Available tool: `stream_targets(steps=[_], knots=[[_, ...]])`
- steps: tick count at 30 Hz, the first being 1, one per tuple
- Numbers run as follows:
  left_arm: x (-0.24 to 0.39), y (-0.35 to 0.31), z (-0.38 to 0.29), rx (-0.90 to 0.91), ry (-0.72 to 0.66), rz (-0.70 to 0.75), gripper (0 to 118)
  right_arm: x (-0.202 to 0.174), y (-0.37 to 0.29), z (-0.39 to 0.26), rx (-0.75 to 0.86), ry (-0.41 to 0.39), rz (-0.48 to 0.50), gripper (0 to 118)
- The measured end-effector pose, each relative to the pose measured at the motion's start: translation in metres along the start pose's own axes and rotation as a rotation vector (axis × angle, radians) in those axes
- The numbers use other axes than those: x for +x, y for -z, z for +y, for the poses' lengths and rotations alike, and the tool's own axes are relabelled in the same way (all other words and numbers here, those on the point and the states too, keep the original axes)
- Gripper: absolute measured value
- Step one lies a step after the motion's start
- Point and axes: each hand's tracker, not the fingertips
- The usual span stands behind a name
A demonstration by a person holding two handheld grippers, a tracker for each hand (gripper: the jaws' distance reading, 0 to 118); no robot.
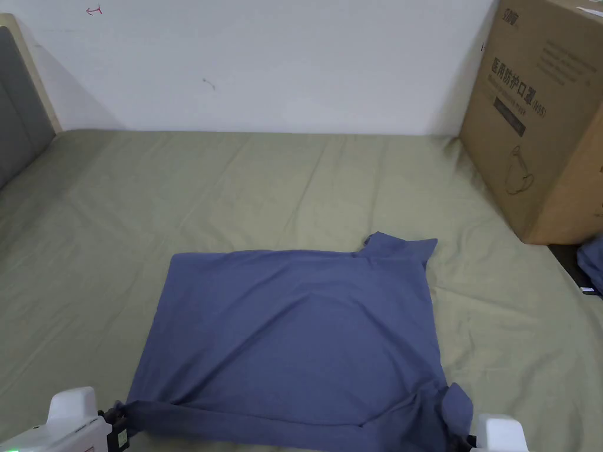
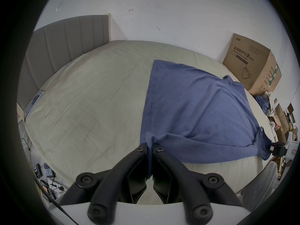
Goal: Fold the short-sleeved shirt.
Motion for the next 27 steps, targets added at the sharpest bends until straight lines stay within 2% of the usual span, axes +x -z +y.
stream_targets(steps=[1, 3, 9, 16, 22, 27], knots=[[-0.001, 0.001, 0.0, 0.0, -0.005, 0.0, 3, -0.002, -0.001, 0.001, 0.002, -0.006, -0.004, 4], [-0.002, 0.0, 0.001, 0.0, -0.02, -0.001, 3, 0.002, -0.005, 0.004, 0.013, -0.001, 0.013, 4], [-0.005, -0.006, 0.011, 0.031, -0.054, -0.013, 3, 0.005, -0.032, 0.031, 0.159, -0.035, -0.041, 3], [-0.005, -0.01, 0.052, 0.112, -0.091, -0.027, 3, 0.004, -0.042, 0.094, 0.319, -0.087, -0.05, 3], [-0.001, 0.016, 0.09, 0.121, -0.072, -0.022, 3, 0.008, -0.005, 0.143, 0.334, -0.091, -0.048, 3], [0.005, 0.062, 0.112, 0.06, -0.019, -0.002, 3, 0.015, 0.049, 0.164, 0.257, -0.106, -0.035, 3]])
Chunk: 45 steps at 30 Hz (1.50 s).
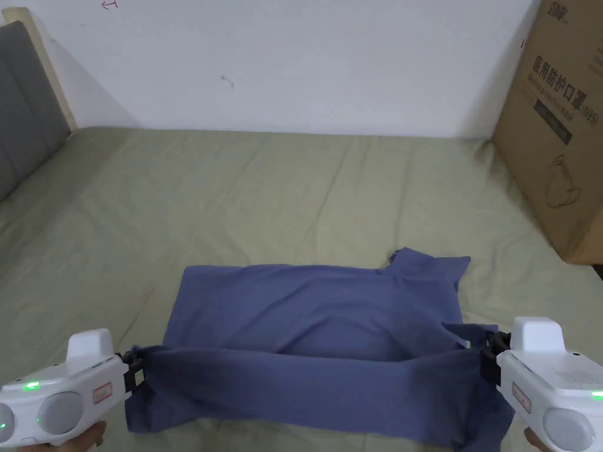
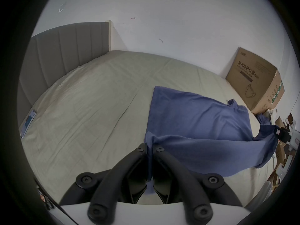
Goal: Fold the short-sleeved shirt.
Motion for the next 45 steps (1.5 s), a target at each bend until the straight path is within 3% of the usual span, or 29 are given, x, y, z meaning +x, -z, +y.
stream_targets(steps=[6, 14, 16, 17, 19, 20, 21, 29, 36, 39, 40, 42, 43, 44, 45], knots=[[0.004, 0.054, 0.004, -0.098, 0.061, 0.036, 3, 0.015, 0.065, -0.011, -0.114, 0.114, 0.033, 3], [0.005, 0.094, -0.002, -0.21, 0.077, 0.056, 6, 0.02, 0.111, -0.037, -0.315, 0.208, -0.016, 4], [0.007, 0.087, 0.001, -0.204, 0.063, 0.054, 19, 0.02, 0.107, -0.037, -0.302, 0.225, -0.009, 5], [0.007, 0.084, 0.004, -0.196, 0.055, 0.053, 41, 0.018, 0.103, -0.034, -0.296, 0.221, -0.014, 11], [0.01, 0.073, 0.011, -0.181, 0.037, 0.049, 80, 0.019, 0.093, -0.026, -0.26, 0.19, -0.043, 42], [0.011, 0.063, 0.015, -0.155, 0.022, 0.045, 91, 0.019, 0.086, -0.021, -0.231, 0.182, -0.032, 64], [0.013, 0.052, 0.019, -0.115, 0.014, 0.026, 91, 0.019, 0.075, -0.015, -0.195, 0.177, -0.023, 76], [0.045, -0.065, 0.048, 0.205, 0.053, -0.039, 91, 0.001, -0.052, 0.041, 0.145, 0.112, 0.035, 80], [0.07, -0.14, 0.041, 0.478, 0.067, -0.036, 90, -0.028, -0.155, 0.054, 0.374, 0.055, -0.035, 80], [0.081, -0.16, 0.027, 0.574, 0.086, -0.016, 84, -0.034, -0.176, 0.048, 0.417, 0.034, -0.071, 79], [0.085, -0.164, 0.023, 0.6, 0.092, -0.004, 78, -0.037, -0.182, 0.045, 0.424, 0.033, -0.091, 78], [0.09, -0.172, 0.014, 0.633, 0.11, -0.002, 54, -0.038, -0.188, 0.039, 0.445, 0.025, -0.106, 69], [0.092, -0.175, 0.011, 0.632, 0.113, -0.006, 39, -0.04, -0.19, 0.036, 0.45, 0.018, -0.116, 59], [0.093, -0.177, 0.008, 0.633, 0.115, -0.01, 19, -0.041, -0.193, 0.033, 0.452, 0.008, -0.118, 36], [0.094, -0.178, 0.005, 0.635, 0.118, -0.023, 7, -0.042, -0.195, 0.032, 0.451, 0.001, -0.113, 15]])
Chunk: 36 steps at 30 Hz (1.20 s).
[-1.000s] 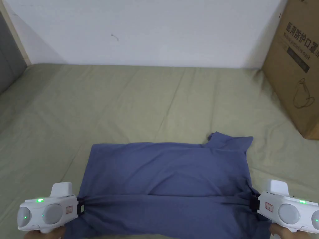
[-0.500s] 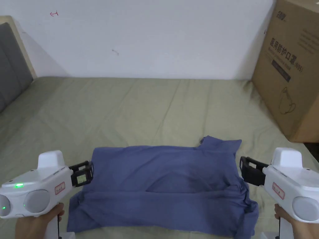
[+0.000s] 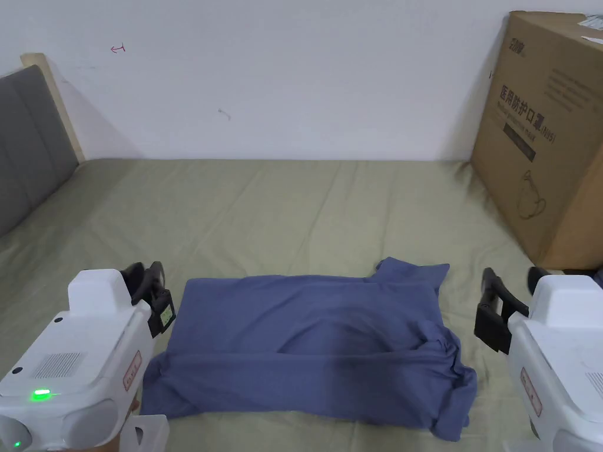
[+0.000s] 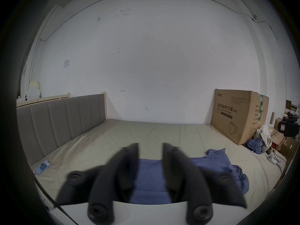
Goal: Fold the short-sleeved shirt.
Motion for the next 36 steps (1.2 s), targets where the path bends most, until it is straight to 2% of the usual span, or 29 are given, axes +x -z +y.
stream_targets(steps=[1, 6, 12, 18, 22, 24, 25, 26, 27, 28, 29, 31, 33, 34, 36], knots=[[0.0, -0.003, -0.002, 0.002, -0.002, -0.023, 1, 0.0, 0.0, -0.002, 0.002, -0.004, -0.003, 1], [0.004, -0.008, -0.011, -0.028, 0.045, -0.05, 0, 0.001, 0.0, -0.006, 0.0, 0.008, 0.01, 0], [-0.004, 0.007, -0.019, -0.104, 0.039, -0.059, 0, -0.001, 0.007, -0.005, -0.007, 0.013, 0.022, 0], [-0.028, 0.056, -0.047, -0.343, 0.02, -0.01, 0, -0.006, 0.02, -0.009, -0.03, 0.027, 0.038, 0], [-0.05, 0.094, -0.077, -0.567, -0.091, -0.004, 0, -0.01, 0.03, -0.014, -0.057, 0.022, 0.045, 0], [-0.056, 0.106, -0.094, -0.64, -0.089, 0.002, 12, -0.01, 0.034, -0.017, -0.069, 0.022, 0.048, 0], [-0.058, 0.113, -0.102, -0.707, -0.077, 0.022, 26, -0.011, 0.036, -0.02, -0.077, 0.022, 0.049, 0], [-0.059, 0.118, -0.11, -0.742, -0.067, 0.033, 57, -0.011, 0.038, -0.022, -0.086, 0.021, 0.049, 0], [-0.06, 0.12, -0.119, -0.774, -0.066, 0.049, 77, -0.011, 0.04, -0.024, -0.094, 0.023, 0.048, 0], [-0.062, 0.123, -0.128, -0.811, -0.078, 0.053, 90, -0.011, 0.043, -0.027, -0.104, 0.028, 0.048, 0], [-0.064, 0.124, -0.135, -0.826, -0.09, 0.054, 94, -0.01, 0.045, -0.03, -0.115, 0.029, 0.05, 0], [-0.068, 0.125, -0.149, -0.83, -0.112, 0.075, 94, -0.011, 0.048, -0.036, -0.137, 0.034, 0.052, 0], [-0.072, 0.128, -0.158, -0.85, -0.128, 0.095, 86, -0.011, 0.051, -0.041, -0.156, 0.027, 0.05, 0], [-0.073, 0.13, -0.162, -0.859, -0.137, 0.103, 78, -0.011, 0.052, -0.043, -0.166, 0.026, 0.05, 0], [-0.075, 0.13, -0.169, -0.866, -0.139, 0.089, 47, -0.01, 0.055, -0.048, -0.18, 0.027, 0.05, 0]])
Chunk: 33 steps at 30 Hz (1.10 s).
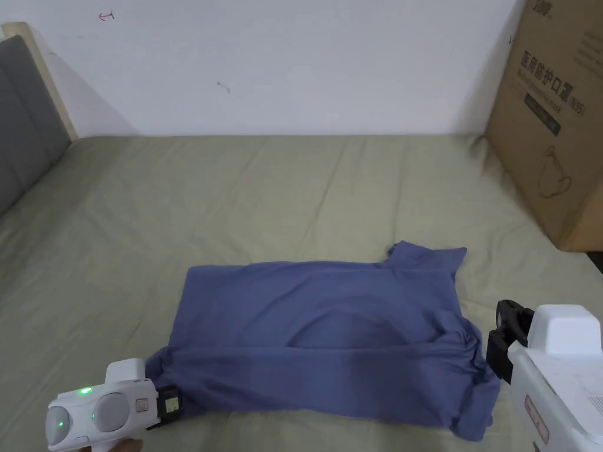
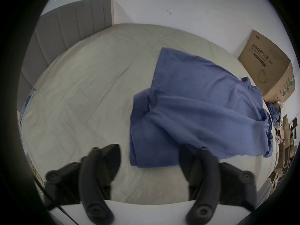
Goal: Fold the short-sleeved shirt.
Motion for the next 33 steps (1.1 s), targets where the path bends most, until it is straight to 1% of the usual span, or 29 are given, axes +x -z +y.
stream_targets(steps=[2, 5, 6, 7, 9, 10, 11, 12, 13, 15, 16, 18, 19, 20, 21, 22, 23, 24, 25, 26, 27, 28, 31, 33], knots=[[0.003, 0.009, -0.004, -0.036, 0.023, -0.023, 24, 0.001, 0.003, -0.005, -0.019, 0.0, -0.009, 0], [0.008, 0.009, -0.011, -0.015, 0.059, -0.03, 17, 0.007, 0.011, -0.014, -0.07, 0.015, -0.017, 0], [0.011, 0.008, -0.01, -0.017, 0.052, -0.028, 12, 0.01, 0.017, -0.019, -0.113, 0.025, -0.026, 0], [0.013, 0.008, -0.011, -0.015, 0.053, -0.027, 9, 0.013, 0.023, -0.025, -0.145, 0.034, -0.027, 1], [0.016, 0.005, -0.012, 0.007, 0.088, -0.016, 6, 0.019, 0.038, -0.041, -0.24, 0.033, -0.044, 8], [0.017, 0.0, -0.011, 0.015, 0.092, -0.018, 6, 0.023, 0.048, -0.05, -0.295, 0.038, -0.04, 21], [0.016, -0.005, -0.011, 0.033, 0.091, -0.027, 6, 0.025, 0.055, -0.059, -0.339, 0.059, -0.029, 55], [0.016, -0.012, -0.009, 0.05, 0.084, -0.044, 6, 0.029, 0.064, -0.07, -0.399, 0.075, -0.023, 76], [0.015, -0.018, -0.007, 0.063, 0.074, -0.05, 6, 0.03, 0.069, -0.08, -0.434, 0.102, -0.006, 87], [0.017, -0.029, -0.004, 0.086, 0.076, -0.055, 6, 0.031, 0.079, -0.101, -0.484, 0.149, -0.011, 87], [0.017, -0.034, -0.002, 0.094, 0.075, -0.058, 6, 0.03, 0.084, -0.109, -0.522, 0.159, -0.019, 87], [0.016, -0.04, 0.002, 0.107, 0.072, -0.071, 6, 0.027, 0.089, -0.126, -0.55, 0.184, -0.011, 86], [0.015, -0.039, 0.003, 0.11, 0.071, -0.074, 6, 0.026, 0.091, -0.132, -0.554, 0.188, -0.007, 83], [0.015, -0.04, 0.004, 0.111, 0.071, -0.072, 6, 0.025, 0.094, -0.137, -0.565, 0.199, -0.004, 77], [0.015, -0.039, 0.004, 0.111, 0.071, -0.072, 6, 0.025, 0.097, -0.143, -0.573, 0.192, -0.009, 69], [0.014, -0.039, 0.004, 0.107, 0.07, -0.072, 6, 0.025, 0.099, -0.147, -0.576, 0.194, -0.013, 54], [0.014, -0.038, 0.004, 0.105, 0.069, -0.073, 6, 0.026, 0.1, -0.148, -0.578, 0.203, -0.01, 27], [0.014, -0.037, 0.003, 0.102, 0.066, -0.074, 6, 0.027, 0.1, -0.149, -0.577, 0.218, 0.005, 10], [0.013, -0.036, 0.003, 0.098, 0.065, -0.073, 6, 0.028, 0.098, -0.15, -0.568, 0.221, 0.009, 10], [0.013, -0.036, 0.002, 0.099, 0.065, -0.072, 6, 0.027, 0.097, -0.147, -0.562, 0.209, 0.01, 9], [0.012, -0.035, 0.001, 0.099, 0.064, -0.071, 6, 0.028, 0.095, -0.144, -0.554, 0.18, 0.015, 9], [0.011, -0.035, 0.001, 0.098, 0.063, -0.07, 6, 0.03, 0.092, -0.142, -0.538, 0.168, 0.024, 8], [0.006, -0.037, -0.001, 0.099, 0.066, -0.071, 6, 0.035, 0.076, -0.132, -0.492, 0.168, 0.041, 8], [0.0, -0.042, -0.002, 0.102, 0.063, -0.076, 6, 0.036, 0.06, -0.12, -0.462, 0.149, 0.058, 8]])
